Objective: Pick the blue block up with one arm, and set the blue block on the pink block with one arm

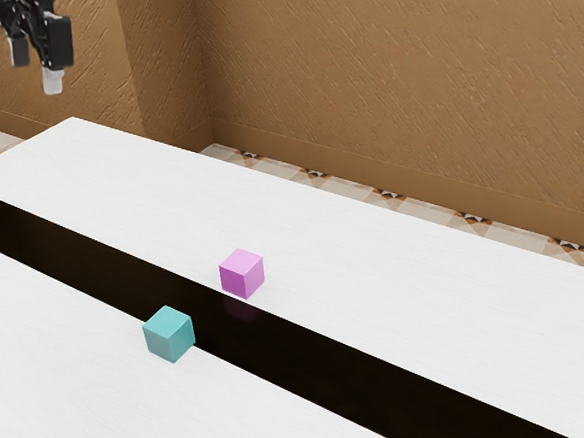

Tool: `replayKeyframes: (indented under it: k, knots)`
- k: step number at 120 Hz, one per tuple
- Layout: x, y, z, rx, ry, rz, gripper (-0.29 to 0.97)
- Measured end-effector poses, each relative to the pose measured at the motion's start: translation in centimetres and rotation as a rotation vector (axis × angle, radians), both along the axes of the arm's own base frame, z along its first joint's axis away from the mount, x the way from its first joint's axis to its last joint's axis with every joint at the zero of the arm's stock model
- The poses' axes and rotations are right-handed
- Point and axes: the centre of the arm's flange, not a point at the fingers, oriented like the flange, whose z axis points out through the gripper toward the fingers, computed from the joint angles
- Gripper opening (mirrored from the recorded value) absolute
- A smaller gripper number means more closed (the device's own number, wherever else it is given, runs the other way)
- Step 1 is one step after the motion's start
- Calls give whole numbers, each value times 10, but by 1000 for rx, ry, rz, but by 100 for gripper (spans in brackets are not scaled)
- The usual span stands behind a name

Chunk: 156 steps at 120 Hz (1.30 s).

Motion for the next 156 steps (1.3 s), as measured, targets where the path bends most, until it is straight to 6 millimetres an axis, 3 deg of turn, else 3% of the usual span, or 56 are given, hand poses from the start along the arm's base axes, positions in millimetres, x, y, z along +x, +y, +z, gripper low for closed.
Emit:
replayKeyframes:
  k: [16, 27, 32, 49, 64, 83, 96, 112, 134, 156]
  knots:
    - [7, -13, -6, 2, 10, -60, 68]
    - [45, -27, -53, -34, 95, -125, 68]
    - [55, -32, -66, -43, 113, -149, 68]
    - [66, -50, -89, -59, 149, -217, 68]
    - [69, -69, -157, -98, 249, -248, 68]
    - [37, -58, -222, -98, 284, -177, 68]
    - [35, -49, -255, -103, 266, -130, 68]
    - [31, -40, -314, -119, 269, -71, 68]
    - [35, -25, -334, -121, 199, 35, 68]
    - [24, -13, -364, -126, 194, 142, 68]
